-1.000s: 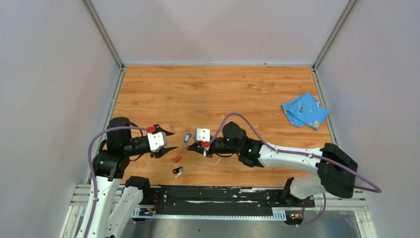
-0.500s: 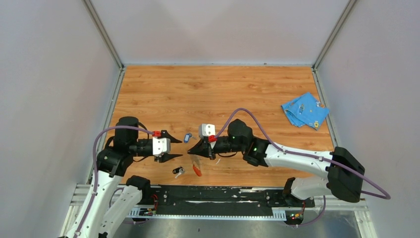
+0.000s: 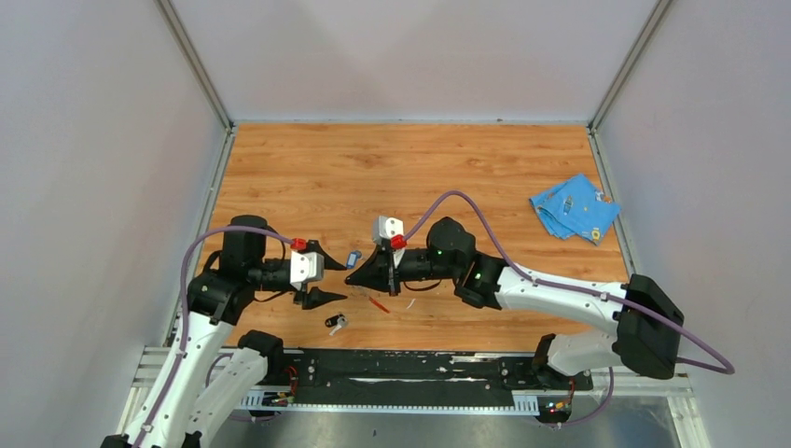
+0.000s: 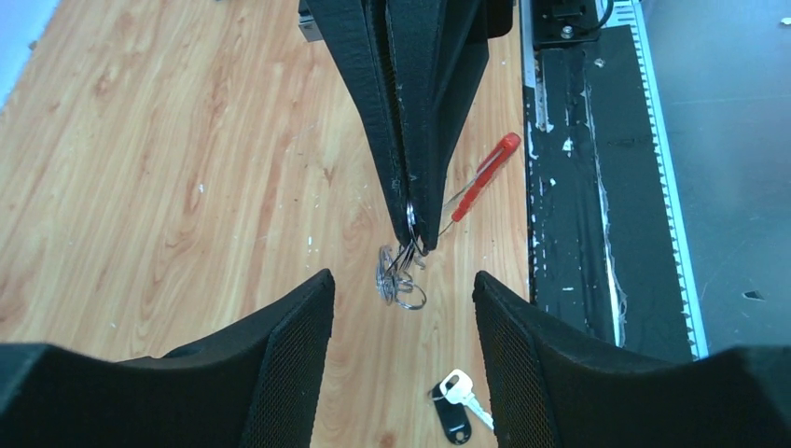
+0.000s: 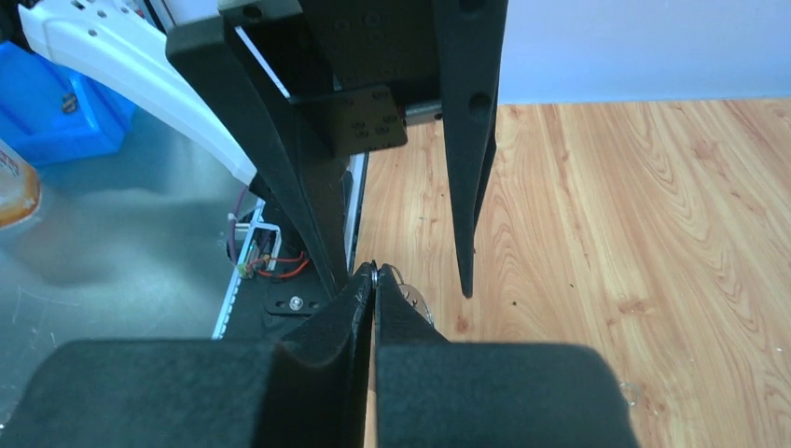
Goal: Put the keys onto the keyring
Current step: Adjust the keyring.
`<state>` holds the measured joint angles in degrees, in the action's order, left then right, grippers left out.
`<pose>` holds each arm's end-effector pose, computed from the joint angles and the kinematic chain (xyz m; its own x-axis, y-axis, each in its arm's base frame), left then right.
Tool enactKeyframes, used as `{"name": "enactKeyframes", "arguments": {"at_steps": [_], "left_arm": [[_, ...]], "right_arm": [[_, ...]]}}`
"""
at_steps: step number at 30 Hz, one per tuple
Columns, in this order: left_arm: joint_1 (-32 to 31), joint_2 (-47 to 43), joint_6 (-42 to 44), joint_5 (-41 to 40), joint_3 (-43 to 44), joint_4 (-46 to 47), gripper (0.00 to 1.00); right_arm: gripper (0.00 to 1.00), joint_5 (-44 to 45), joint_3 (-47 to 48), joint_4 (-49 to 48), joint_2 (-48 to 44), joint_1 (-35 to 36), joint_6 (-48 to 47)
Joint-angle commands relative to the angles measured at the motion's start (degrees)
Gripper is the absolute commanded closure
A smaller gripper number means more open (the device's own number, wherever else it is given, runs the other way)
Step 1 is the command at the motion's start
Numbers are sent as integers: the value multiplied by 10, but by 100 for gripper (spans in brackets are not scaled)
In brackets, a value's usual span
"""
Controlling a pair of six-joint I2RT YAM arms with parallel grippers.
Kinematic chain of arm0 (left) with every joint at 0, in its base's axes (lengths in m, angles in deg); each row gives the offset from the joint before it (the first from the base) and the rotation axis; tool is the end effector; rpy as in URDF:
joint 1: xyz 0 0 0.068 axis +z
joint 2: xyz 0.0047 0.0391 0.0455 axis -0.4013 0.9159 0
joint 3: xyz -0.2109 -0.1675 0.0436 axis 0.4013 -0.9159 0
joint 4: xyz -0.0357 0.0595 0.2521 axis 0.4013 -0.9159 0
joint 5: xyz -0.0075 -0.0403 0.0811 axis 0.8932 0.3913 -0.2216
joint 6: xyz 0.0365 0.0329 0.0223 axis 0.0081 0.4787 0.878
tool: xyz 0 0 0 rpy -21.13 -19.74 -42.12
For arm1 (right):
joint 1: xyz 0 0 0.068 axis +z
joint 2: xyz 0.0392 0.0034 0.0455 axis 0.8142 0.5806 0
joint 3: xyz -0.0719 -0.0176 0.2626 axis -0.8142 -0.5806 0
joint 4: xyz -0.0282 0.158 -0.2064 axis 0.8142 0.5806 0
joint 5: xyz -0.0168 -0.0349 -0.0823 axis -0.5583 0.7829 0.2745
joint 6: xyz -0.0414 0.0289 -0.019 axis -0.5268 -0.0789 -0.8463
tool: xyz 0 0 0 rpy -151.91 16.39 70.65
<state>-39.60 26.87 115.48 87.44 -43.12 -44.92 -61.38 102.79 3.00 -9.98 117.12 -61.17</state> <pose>0.1002 -0.0612 0.3090 0.1160 0.3039 -0.9456 0.9860 0.0795 0.1465 0.1197 0.2731 0.3205 -0.0012 0.0562 -0.9984 -0.9950 -0.0993 -0.0043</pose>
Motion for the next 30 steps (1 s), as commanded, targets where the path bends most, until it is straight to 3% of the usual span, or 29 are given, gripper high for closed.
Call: {"name": "enactKeyframes", "arguments": {"at_steps": [1, 5, 7, 11, 13, 20, 21, 25, 28, 30], "left_arm": [[-4, 12, -5, 23, 0, 2, 40], [-4, 17, -1, 30, 0, 3, 41], [-4, 17, -1, 30, 0, 3, 47], [-4, 14, -9, 31, -4, 3, 79], [-4, 9, -17, 30, -9, 4, 87], [-4, 3, -34, 44, -17, 4, 70], [-4, 4, -36, 47, -14, 4, 73], [-4, 15, -49, 71, 1, 4, 100], [-4, 19, -60, 88, 11, 4, 100], [-4, 21, -65, 96, 16, 4, 100]], "right_arm": [[100, -19, 29, -36, 15, -4, 49], [99, -34, 37, -41, 26, -4, 67], [100, -43, 39, -44, 30, -4, 71], [100, -53, 40, -51, 32, -4, 79], [100, -59, 38, -61, 29, -4, 83], [100, -99, 45, -65, 25, -4, 86], [100, -105, 46, -63, 25, -4, 85], [100, -120, 52, -60, 24, -4, 85], [95, -116, 58, -45, 17, -5, 82], [83, -112, 61, -34, 7, -6, 81]]}}
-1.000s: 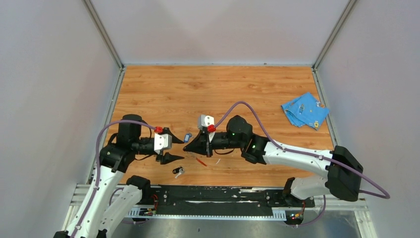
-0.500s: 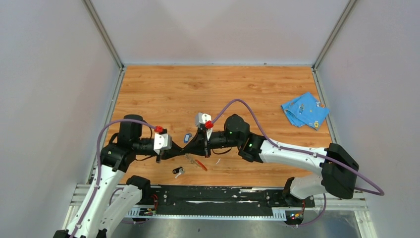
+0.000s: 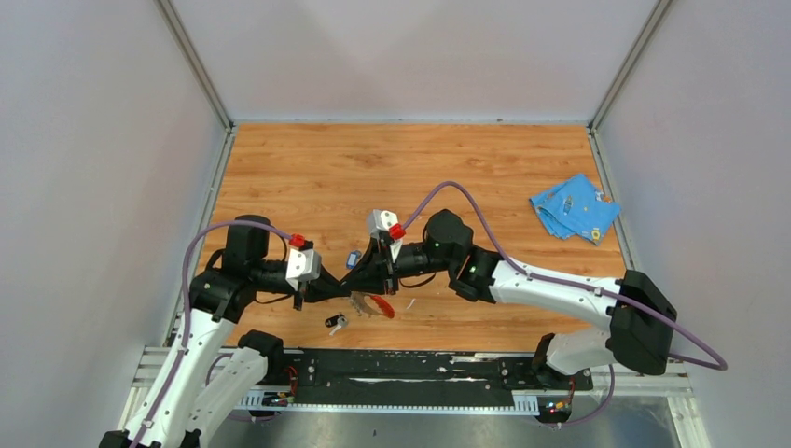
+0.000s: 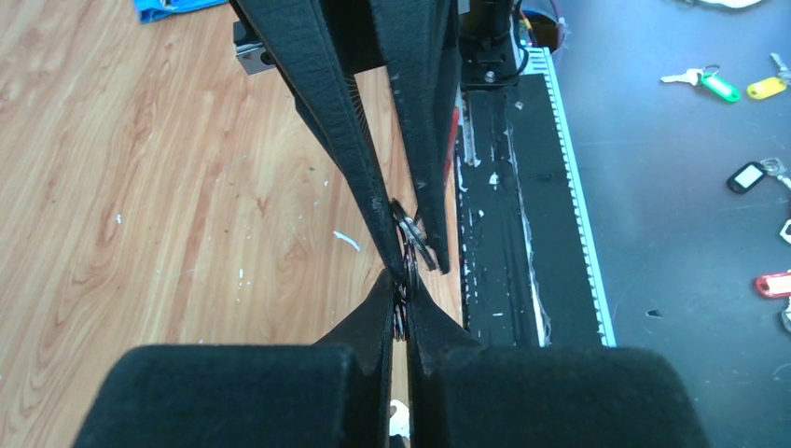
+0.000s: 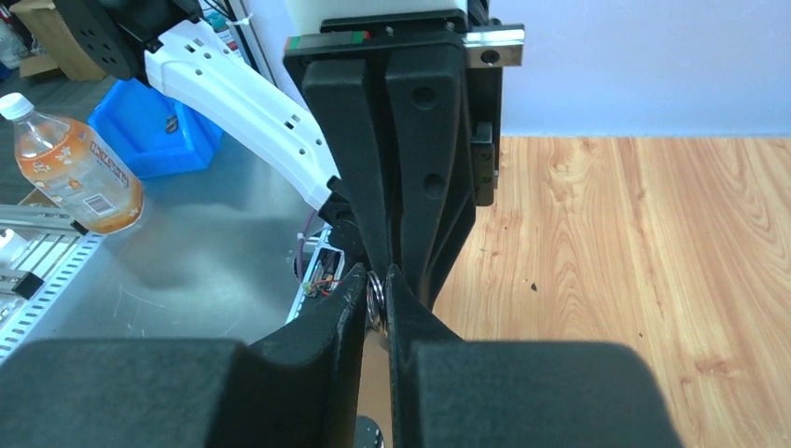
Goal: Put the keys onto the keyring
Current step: Adjust the keyring.
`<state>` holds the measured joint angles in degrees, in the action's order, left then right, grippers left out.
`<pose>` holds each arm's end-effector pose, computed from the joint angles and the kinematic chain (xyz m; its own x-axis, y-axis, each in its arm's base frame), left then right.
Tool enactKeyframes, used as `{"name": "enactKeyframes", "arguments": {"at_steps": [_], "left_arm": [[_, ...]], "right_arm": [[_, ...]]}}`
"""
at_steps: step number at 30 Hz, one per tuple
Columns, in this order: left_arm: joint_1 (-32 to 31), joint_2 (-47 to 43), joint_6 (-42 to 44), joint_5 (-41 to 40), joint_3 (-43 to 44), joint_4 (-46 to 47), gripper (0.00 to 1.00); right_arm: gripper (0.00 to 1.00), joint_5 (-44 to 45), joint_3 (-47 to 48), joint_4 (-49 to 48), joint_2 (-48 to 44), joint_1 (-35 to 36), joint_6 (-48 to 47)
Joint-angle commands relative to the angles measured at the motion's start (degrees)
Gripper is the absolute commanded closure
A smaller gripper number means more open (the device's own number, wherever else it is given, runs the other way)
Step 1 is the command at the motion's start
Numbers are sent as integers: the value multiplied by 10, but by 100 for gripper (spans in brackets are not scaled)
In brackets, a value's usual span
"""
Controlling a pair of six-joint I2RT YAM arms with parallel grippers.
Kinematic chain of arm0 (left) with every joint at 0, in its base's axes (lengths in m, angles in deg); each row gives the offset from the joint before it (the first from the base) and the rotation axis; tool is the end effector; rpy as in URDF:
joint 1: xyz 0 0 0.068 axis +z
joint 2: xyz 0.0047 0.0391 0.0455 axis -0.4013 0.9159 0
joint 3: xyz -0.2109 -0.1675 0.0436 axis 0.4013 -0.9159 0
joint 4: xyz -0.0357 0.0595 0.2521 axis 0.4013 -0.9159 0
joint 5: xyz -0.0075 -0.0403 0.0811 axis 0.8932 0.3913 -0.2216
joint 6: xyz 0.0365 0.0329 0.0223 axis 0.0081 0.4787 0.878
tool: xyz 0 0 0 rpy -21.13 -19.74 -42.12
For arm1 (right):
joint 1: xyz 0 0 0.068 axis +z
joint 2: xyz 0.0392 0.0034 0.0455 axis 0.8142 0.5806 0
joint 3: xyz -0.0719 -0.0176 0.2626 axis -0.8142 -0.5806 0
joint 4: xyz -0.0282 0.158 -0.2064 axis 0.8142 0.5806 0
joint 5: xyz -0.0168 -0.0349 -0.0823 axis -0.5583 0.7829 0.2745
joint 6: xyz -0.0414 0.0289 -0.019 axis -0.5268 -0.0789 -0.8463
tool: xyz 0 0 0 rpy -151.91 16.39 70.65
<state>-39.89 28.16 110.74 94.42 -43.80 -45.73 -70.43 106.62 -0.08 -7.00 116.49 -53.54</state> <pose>0.1002 -0.0637 0.3048 -0.0047 0.2366 -0.9716 1.0000 0.0069 -0.0032 0.1234 0.2827 0.3342 -0.0966 0.0785 -0.9922 -0.9644 -0.2541 0.0738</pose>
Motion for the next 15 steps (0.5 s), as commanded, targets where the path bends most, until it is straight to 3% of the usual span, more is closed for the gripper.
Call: {"name": "enactKeyframes", "arguments": {"at_steps": [1, 7, 15], "left_arm": [[-1, 8, -19, 30, 25, 13, 100], [-1, 1, -7, 28, 37, 13, 100], [-1, -10, 21, -5, 55, 12, 100]], "right_arm": [[79, -21, 23, 0, -29, -2, 4], [46, -34, 26, 35, -76, -37, 16], [39, -23, 92, 293, -107, -41, -86]]}}
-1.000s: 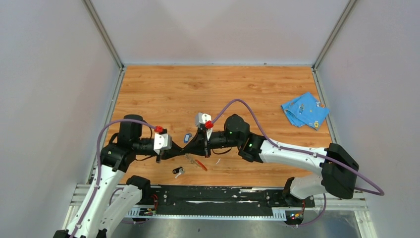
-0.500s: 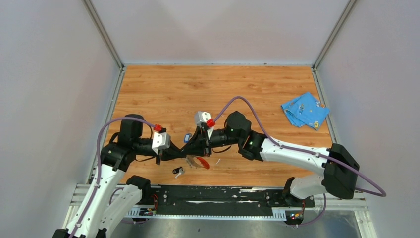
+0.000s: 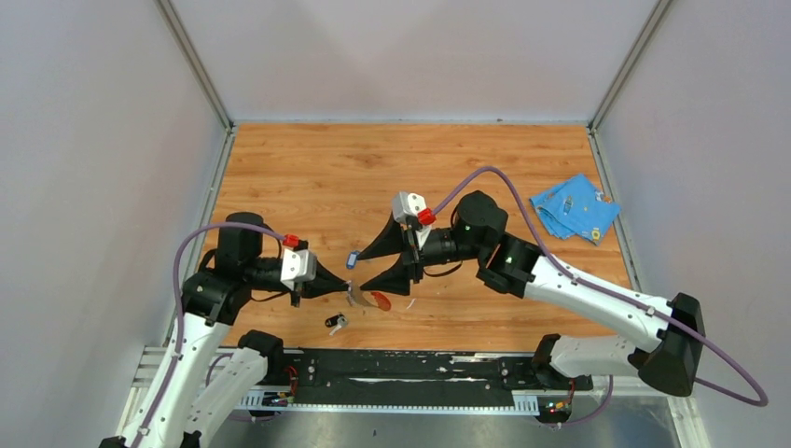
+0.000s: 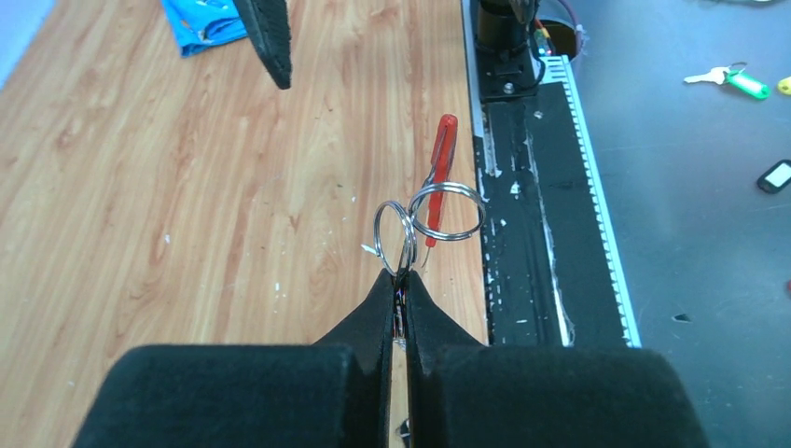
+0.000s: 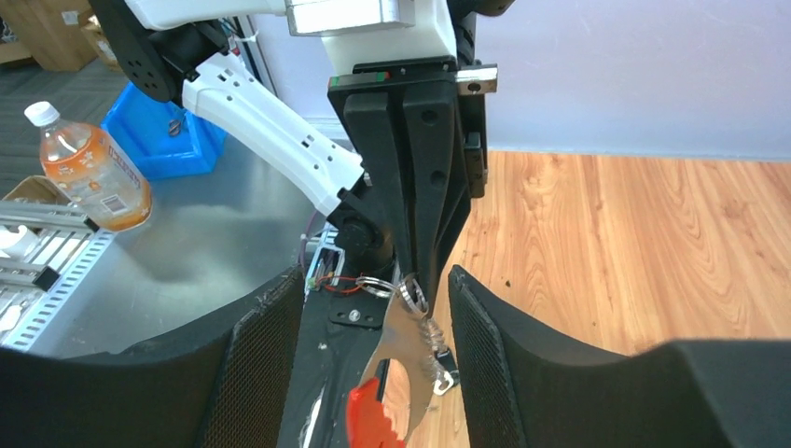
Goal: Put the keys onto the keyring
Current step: Adjust the keyring.
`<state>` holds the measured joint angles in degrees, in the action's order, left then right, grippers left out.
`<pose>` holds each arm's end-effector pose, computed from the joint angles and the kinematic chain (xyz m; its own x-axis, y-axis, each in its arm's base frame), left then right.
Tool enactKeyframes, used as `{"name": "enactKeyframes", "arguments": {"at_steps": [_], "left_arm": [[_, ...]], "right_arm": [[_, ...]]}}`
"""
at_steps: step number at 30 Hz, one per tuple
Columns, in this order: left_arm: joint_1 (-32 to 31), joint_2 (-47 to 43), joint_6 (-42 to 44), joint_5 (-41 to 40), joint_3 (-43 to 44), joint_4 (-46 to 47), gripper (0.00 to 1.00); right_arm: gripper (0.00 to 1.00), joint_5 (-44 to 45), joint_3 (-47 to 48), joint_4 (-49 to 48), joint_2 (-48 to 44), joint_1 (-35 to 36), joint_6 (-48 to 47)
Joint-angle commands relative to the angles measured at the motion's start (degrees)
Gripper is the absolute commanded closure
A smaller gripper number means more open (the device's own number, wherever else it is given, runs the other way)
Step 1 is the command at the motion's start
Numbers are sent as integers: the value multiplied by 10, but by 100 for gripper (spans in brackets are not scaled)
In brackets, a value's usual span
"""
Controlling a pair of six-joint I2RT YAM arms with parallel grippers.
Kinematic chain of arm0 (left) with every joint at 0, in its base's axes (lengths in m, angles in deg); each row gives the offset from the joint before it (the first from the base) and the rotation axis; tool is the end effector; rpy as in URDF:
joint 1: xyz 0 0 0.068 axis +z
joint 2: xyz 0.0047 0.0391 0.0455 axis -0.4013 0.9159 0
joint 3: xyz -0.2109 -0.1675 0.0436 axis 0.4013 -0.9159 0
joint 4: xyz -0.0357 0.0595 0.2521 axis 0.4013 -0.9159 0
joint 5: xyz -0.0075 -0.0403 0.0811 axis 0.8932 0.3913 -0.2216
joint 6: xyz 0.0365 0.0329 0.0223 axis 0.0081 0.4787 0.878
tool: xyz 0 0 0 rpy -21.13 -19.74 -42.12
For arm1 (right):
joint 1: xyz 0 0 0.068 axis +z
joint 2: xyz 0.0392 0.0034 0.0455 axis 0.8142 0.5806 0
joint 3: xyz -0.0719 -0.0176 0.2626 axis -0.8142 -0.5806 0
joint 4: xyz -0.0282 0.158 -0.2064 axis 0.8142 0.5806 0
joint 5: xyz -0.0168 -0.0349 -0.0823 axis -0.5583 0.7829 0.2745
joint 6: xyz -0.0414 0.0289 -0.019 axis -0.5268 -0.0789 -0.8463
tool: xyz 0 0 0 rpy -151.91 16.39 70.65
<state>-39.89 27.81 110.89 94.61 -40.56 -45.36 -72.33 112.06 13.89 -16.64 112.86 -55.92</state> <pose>0.0972 -0.0628 0.3229 0.0625 0.2158 -0.9744 0.9979 0.0044 0.0650 0.1200 0.2417 0.3885 -0.0398 0.1047 -0.9937 -0.9751 -0.2213 0.0157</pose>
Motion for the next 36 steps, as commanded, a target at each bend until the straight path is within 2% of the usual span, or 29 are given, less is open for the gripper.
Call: {"name": "enactKeyframes", "arguments": {"at_steps": [1, 6, 12, 15, 20, 21, 30, 32, 36], "left_arm": [[-1, -7, 20, -12, 25, 8, 100], [-1, -8, 25, -34, 39, 8, 100], [-1, -10, 4, -52, 58, 8, 100], [-1, -14, -19, -68, 76, 8, 100], [-1, -31, -45, -67, 92, 8, 100], [-1, -31, -51, -67, 93, 7, 100], [-1, -35, -88, -67, 113, 8, 100], [-1, -35, -93, -66, 114, 8, 100], [-1, -38, -103, -68, 116, 8, 100]], "right_arm": [[40, -2, 40, 172, -12, -5, -67], [41, -4, 52, 229, -4, -5, -68], [44, 9, 66, 237, 22, 8, -69], [58, 17, 78, 236, 27, 12, -68], [98, 42, 89, 235, 18, 12, -66], [99, 46, 90, 236, 15, 13, -64], [99, 80, 75, 238, -8, 20, -37], [93, 90, 76, 242, -14, 26, -40], [65, 103, 79, 252, -18, 27, -40]]}}
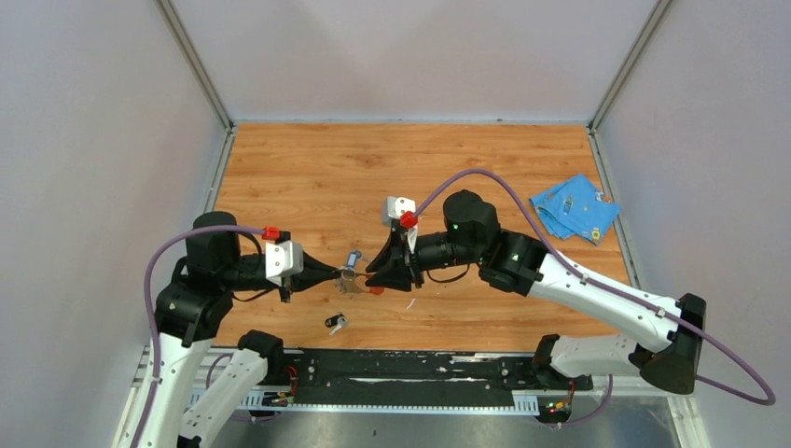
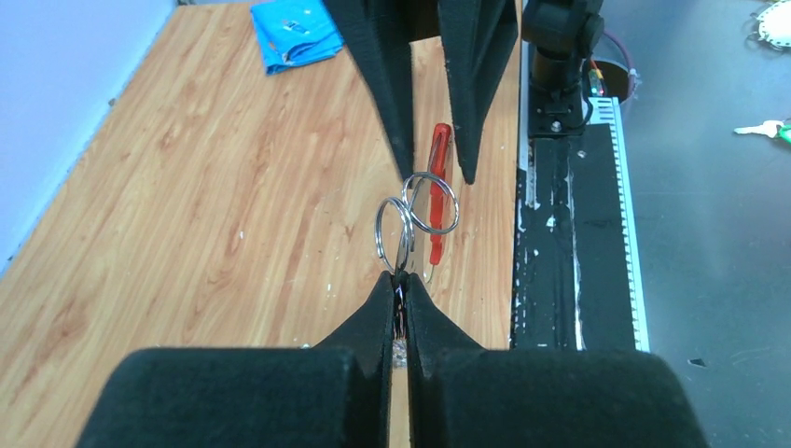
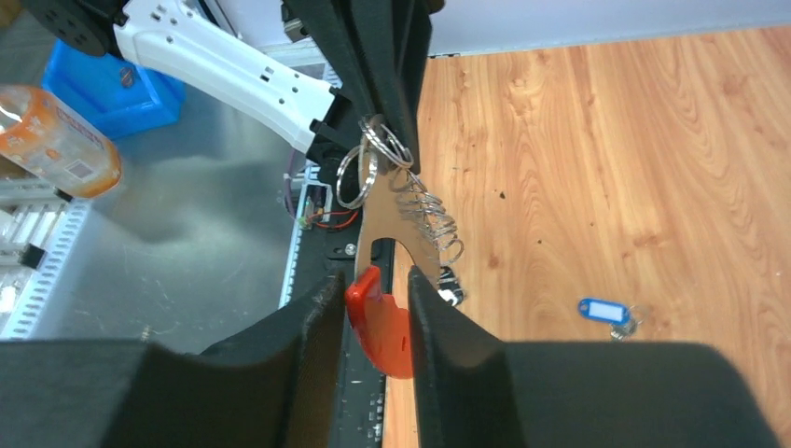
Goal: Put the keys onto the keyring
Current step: Adjust the keyring.
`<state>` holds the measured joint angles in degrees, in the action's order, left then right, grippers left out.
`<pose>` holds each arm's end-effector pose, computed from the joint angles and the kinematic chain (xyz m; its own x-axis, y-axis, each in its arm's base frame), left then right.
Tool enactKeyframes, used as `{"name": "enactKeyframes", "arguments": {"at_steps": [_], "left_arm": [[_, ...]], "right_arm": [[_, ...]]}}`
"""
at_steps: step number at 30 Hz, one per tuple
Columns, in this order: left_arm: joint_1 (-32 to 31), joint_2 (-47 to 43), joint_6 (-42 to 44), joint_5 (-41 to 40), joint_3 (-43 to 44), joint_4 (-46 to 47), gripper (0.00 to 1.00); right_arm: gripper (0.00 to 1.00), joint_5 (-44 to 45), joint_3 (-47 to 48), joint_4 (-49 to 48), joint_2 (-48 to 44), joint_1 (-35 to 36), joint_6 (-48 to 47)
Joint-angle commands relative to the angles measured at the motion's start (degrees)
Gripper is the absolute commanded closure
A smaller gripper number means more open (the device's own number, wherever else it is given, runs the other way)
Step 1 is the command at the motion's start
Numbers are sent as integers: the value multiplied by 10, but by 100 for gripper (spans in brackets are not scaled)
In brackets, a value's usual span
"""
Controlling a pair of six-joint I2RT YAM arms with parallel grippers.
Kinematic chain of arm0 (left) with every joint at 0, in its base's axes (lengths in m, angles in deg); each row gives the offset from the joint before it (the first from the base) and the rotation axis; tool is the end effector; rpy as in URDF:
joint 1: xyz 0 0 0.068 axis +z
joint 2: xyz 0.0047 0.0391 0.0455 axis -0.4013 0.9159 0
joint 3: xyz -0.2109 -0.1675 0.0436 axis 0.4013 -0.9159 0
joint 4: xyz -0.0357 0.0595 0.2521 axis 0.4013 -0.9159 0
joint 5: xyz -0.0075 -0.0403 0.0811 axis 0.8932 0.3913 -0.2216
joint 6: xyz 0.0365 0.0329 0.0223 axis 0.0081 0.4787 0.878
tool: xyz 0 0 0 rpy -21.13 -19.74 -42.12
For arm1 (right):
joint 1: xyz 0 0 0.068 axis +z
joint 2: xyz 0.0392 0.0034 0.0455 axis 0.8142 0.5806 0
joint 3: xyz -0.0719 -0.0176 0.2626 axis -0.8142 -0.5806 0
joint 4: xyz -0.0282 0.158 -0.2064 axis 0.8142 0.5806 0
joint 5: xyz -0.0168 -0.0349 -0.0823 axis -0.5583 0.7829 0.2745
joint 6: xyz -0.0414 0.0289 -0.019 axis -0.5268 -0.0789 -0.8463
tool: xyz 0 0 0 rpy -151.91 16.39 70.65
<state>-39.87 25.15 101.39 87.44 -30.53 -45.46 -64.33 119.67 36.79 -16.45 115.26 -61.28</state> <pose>0.0768 -0.0549 0.3761 0.0970 0.2112 -0.9726 0.9804 0.1478 0.1299 0.1133 0.2450 0.3940 -0.0862 -0.1038 -0.9909 -0.9890 -0.1109 0.0976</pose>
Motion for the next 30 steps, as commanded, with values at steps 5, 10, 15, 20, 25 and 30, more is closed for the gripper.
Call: {"name": "enactKeyframes", "arguments": {"at_steps": [5, 10, 15, 20, 25, 30], "left_arm": [[-1, -23, -9, 4, 9, 10, 100], [-1, -23, -11, 5, -8, 9, 100], [-1, -31, -11, 0, -12, 9, 100], [-1, -35, -4, -1, -21, 9, 100], [-1, -29, 8, 1, -36, 9, 100], [-1, -26, 21, 4, -36, 9, 100]], "right_arm": [[1, 31, 9, 32, -25, -3, 37], [0, 28, 30, 52, -28, -47, 100], [0, 50, 38, 117, -22, -76, 95], [2, 56, 25, 114, -30, -100, 72], [11, 53, 42, 120, -35, -100, 41], [15, -3, 45, 120, -36, -97, 32]]}}
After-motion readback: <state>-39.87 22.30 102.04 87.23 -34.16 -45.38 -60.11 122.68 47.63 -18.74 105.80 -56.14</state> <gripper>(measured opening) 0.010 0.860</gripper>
